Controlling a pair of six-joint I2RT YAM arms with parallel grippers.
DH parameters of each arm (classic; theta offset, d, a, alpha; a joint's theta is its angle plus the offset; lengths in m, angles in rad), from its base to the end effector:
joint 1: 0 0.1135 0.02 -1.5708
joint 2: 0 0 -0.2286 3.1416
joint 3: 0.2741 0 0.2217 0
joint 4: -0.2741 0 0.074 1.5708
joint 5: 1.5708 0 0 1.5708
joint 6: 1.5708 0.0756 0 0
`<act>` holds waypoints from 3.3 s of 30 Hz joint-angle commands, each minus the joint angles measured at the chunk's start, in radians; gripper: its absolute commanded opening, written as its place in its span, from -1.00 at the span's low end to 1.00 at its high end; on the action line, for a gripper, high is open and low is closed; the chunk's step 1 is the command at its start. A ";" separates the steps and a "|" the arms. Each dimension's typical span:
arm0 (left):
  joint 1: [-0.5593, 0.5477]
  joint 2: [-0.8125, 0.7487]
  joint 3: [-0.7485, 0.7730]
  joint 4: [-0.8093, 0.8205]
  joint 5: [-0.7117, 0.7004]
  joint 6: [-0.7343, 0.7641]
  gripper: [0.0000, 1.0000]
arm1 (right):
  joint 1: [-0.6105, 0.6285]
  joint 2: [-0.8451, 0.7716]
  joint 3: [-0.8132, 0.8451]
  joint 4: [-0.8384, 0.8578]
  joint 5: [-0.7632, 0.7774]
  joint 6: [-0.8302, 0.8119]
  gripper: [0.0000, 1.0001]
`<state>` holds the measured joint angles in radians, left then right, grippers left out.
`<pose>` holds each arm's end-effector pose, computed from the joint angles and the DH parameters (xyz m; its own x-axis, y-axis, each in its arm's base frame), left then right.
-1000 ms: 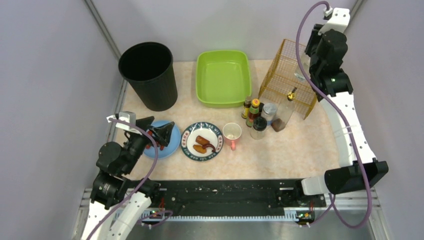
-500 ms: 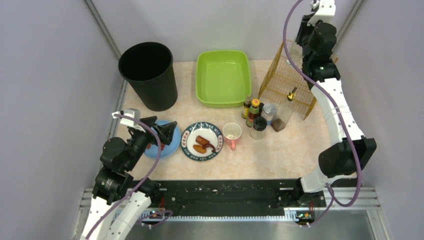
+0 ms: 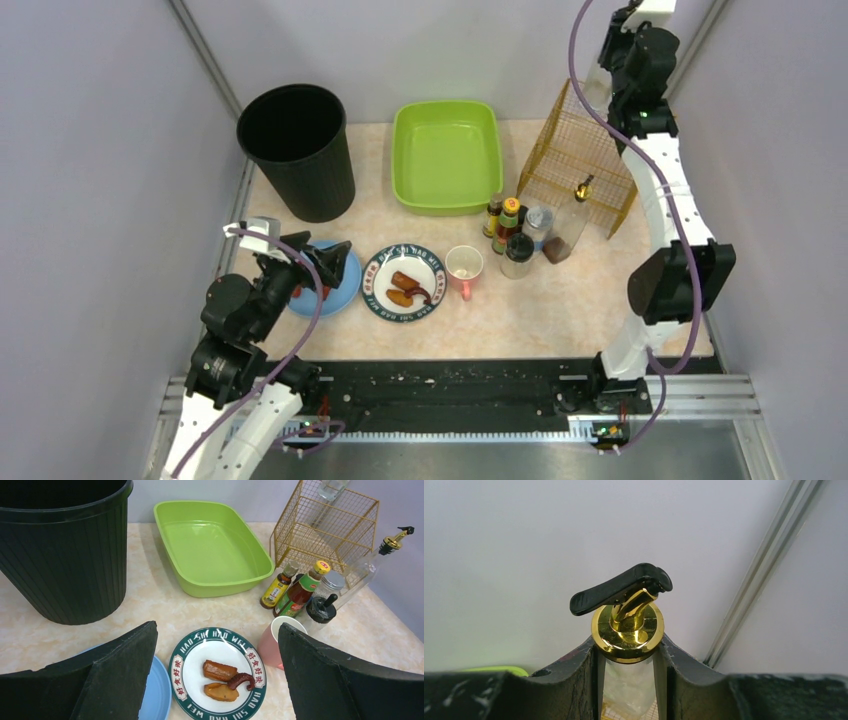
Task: Clear the kitchen counter
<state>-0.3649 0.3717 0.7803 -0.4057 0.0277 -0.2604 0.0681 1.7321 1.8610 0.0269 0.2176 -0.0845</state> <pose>0.1194 -0.0478 0.3368 -0.0959 -0.2389 -0.9663 0.3704 0.8925 -0.2574 0.4068 0.0114 0.4490 0.1419 -0.0729 -0.9872 0.1589 0.9860 -0.0500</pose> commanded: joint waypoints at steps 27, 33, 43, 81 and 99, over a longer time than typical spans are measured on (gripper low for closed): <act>0.012 0.005 0.004 0.023 -0.018 0.015 0.89 | -0.036 0.204 0.135 0.088 -0.047 0.119 -1.00; 0.012 0.005 0.005 0.023 -0.018 0.016 0.89 | -0.039 0.248 0.132 0.059 -0.050 0.144 -1.00; 0.012 0.009 0.002 0.022 -0.018 0.018 0.89 | -0.049 0.292 0.107 0.031 -0.082 0.189 -1.00; 0.012 -0.031 -0.002 0.021 -0.057 0.020 0.86 | -0.048 0.101 -0.082 -0.048 0.013 0.178 0.52; 0.011 -0.062 -0.002 0.025 -0.052 0.016 0.87 | -0.042 -0.195 -0.254 -0.210 0.221 0.382 0.98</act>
<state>-0.3561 0.3222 0.7773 -0.4129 -0.0204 -0.2523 0.0250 1.6070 1.6234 -0.1452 0.3084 0.1734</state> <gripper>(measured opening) 0.933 0.978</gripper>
